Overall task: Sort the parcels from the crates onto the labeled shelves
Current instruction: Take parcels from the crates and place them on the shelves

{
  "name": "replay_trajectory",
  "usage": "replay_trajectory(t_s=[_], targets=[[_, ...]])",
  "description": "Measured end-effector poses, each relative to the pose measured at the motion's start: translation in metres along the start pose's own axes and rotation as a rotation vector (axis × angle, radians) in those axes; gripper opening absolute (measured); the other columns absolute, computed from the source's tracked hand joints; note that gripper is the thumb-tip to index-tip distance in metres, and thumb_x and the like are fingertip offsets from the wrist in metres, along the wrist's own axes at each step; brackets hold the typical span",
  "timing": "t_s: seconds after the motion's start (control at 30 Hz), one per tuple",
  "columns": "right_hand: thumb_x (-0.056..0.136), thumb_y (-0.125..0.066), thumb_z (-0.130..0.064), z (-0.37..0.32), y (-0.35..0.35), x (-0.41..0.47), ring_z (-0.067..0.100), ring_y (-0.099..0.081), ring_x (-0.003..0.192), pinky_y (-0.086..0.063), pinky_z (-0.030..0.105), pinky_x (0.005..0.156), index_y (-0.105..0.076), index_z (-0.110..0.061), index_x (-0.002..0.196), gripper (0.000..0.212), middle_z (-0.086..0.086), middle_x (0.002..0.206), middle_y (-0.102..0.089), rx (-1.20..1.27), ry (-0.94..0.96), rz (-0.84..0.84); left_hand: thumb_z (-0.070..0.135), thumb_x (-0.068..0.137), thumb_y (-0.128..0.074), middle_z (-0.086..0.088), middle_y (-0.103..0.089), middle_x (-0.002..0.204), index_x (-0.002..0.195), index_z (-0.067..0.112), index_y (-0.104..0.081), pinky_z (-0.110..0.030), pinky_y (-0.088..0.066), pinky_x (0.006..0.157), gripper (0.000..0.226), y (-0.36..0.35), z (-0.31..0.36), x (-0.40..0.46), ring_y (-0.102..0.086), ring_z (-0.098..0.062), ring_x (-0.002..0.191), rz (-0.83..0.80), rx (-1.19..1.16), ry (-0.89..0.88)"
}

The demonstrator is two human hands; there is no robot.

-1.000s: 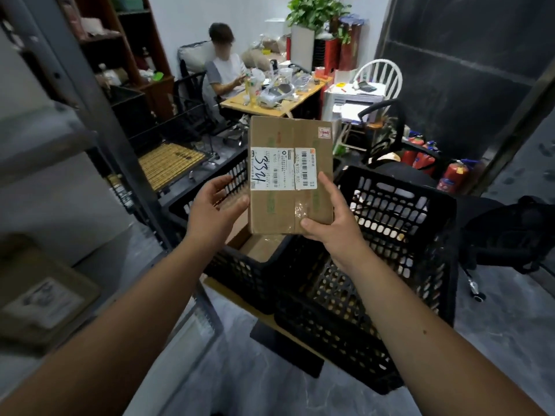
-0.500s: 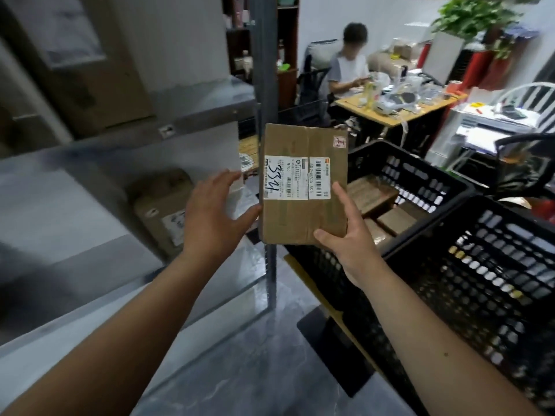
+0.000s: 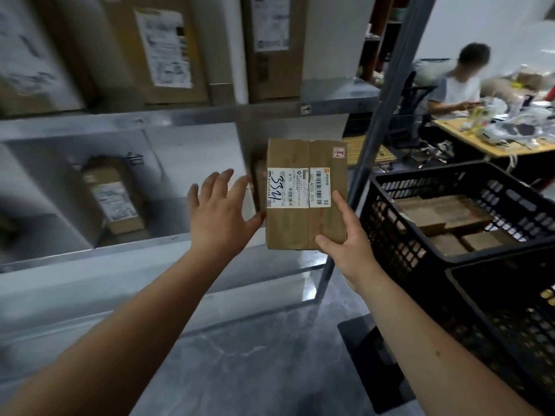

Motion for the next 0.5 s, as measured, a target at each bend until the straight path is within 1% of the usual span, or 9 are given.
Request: replay_trajectory(t_s=[0.13,0.23,0.3,0.4,0.5], targets=[[0.093,-0.074,-0.003,-0.014,-0.028,-0.007,0.004,-0.034,0.147,-0.036,0.042,0.122,-0.036,-0.068,0.146,0.092,-0.019,0.159,-0.033,-0.042,0.022,-0.094,0.075,0.085,-0.063,-0.003,-0.032,0.167,0.155,0.037,-0.034,-0.062,-0.020,0.124,0.085,0.024,-0.025,-0.022,-0.023,-0.032,0.155,-0.005,0.092,0.111],[0.093,-0.074,-0.004,-0.027,-0.039,-0.010,-0.001,-0.032,0.142,-0.031,0.032,0.119,-0.034,-0.060,0.152,0.091,-0.021,0.155,-0.031,-0.061,0.067,-0.171,0.072,0.085,-0.064,-0.003,-0.034,0.165,0.154,0.036,-0.036,-0.062,-0.020,0.123,0.082,0.045,-0.032,-0.040,-0.024,-0.031,0.154,0.038,0.125,0.165],[0.094,-0.073,-0.004,-0.035,-0.043,-0.013,-0.001,-0.029,0.142,-0.028,0.027,0.116,-0.032,-0.059,0.153,0.091,-0.021,0.155,-0.028,-0.068,0.097,-0.229,0.071,0.086,-0.065,-0.004,-0.036,0.164,0.153,0.035,-0.040,-0.061,-0.020,0.123,0.080,0.057,-0.032,-0.053,-0.026,-0.032,0.153,0.060,0.134,0.205],[0.095,-0.073,-0.004,-0.042,-0.048,-0.020,0.002,-0.028,0.145,-0.029,0.029,0.117,-0.032,-0.062,0.151,0.090,-0.020,0.157,-0.027,-0.036,0.118,-0.324,0.072,0.085,-0.064,-0.005,-0.041,0.160,0.150,0.033,-0.046,-0.060,-0.022,0.122,0.078,0.075,-0.031,-0.076,-0.031,-0.033,0.150,0.102,0.164,0.281],[0.095,-0.074,-0.006,-0.048,-0.054,-0.029,0.005,-0.026,0.147,-0.027,0.031,0.120,-0.031,-0.064,0.150,0.091,-0.018,0.161,-0.025,-0.068,0.157,-0.416,0.074,0.085,-0.063,-0.004,-0.042,0.159,0.148,0.034,-0.047,-0.059,-0.024,0.121,0.076,0.090,-0.029,-0.102,-0.033,-0.031,0.149,0.125,0.217,0.358]])
Point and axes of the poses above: each hand's wrist, its own x-axis towards the middle knuckle, its own y-axis out of the back of the hand, z = x × y, the point moved 10 cm from there along x, towards the middle knuckle
